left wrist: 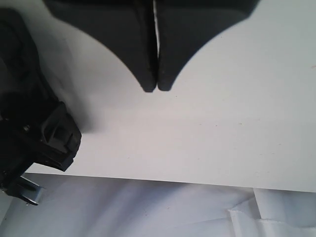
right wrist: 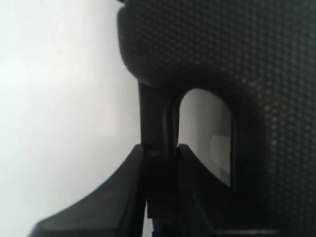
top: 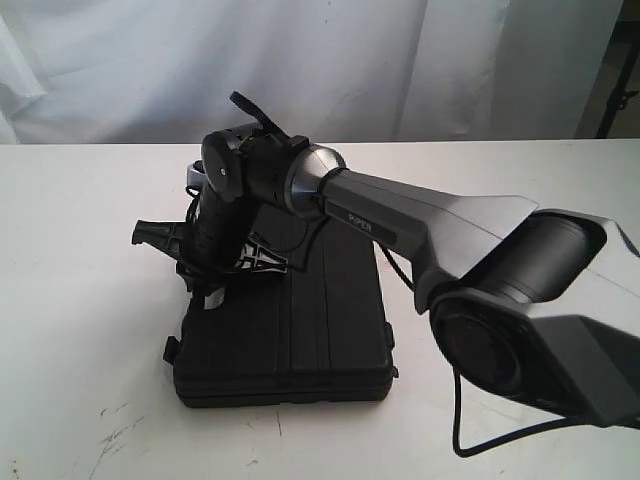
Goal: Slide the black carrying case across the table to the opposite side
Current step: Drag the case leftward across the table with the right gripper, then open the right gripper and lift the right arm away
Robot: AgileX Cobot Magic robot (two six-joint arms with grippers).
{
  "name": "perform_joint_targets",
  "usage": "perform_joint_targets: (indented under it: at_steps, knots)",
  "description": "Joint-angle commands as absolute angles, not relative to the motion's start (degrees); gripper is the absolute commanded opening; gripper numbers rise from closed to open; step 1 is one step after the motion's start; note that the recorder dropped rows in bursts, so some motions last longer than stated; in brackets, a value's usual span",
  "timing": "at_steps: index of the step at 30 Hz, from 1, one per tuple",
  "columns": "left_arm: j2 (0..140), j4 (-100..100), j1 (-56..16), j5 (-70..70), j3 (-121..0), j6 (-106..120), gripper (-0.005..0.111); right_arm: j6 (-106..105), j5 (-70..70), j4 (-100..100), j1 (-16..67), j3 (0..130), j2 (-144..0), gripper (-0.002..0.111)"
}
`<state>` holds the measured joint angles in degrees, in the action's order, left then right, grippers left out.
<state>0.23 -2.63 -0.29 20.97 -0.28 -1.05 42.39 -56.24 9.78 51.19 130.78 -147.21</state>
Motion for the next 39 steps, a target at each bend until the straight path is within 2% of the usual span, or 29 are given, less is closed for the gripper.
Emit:
perform_joint_targets:
  at_steps: [1, 4, 12, 16, 23, 24, 28, 39]
  knots:
    - [0.0, -2.71, -0.54, 20.43, 0.0, -1.16, 0.0, 43.06, -54.36, 6.02, 51.32, 131.59, -146.61, 0.0]
    - [0.0, -2.71, -0.54, 20.43, 0.0, -1.16, 0.0, 43.9, -54.25, 5.02, 50.87, 131.59, -146.61, 0.002]
    - [0.0, -2.71, -0.54, 20.43, 0.0, -1.16, 0.0, 43.16, -53.85, 3.44, 50.87, 131.92, -146.33, 0.033]
    - [0.0, -2.71, -0.54, 20.43, 0.0, -1.16, 0.0, 42.92, -55.02, 3.22, 50.17, 131.92, -145.07, 0.038]
    - [0.0, -2.71, -0.54, 20.43, 0.0, -1.16, 0.0, 38.67, -61.52, 2.61, 48.04, 131.92, -141.92, 0.036]
    - [0.0, -2.71, -0.54, 20.43, 0.0, -1.16, 0.0, 36.8, -62.97, 2.61, 47.64, 131.92, -141.47, 0.031]
    - [0.0, -2.71, -0.54, 20.43, 0.0, -1.16, 0.0, 28.21, -69.75, 1.99, 46.36, 131.92, -139.41, 0.001]
    - [0.0, -2.71, -0.54, 20.43, 0.0, -1.16, 0.0, 14.9, -61.93, 1.21, 47.41, 131.81, -130.41, 0.0]
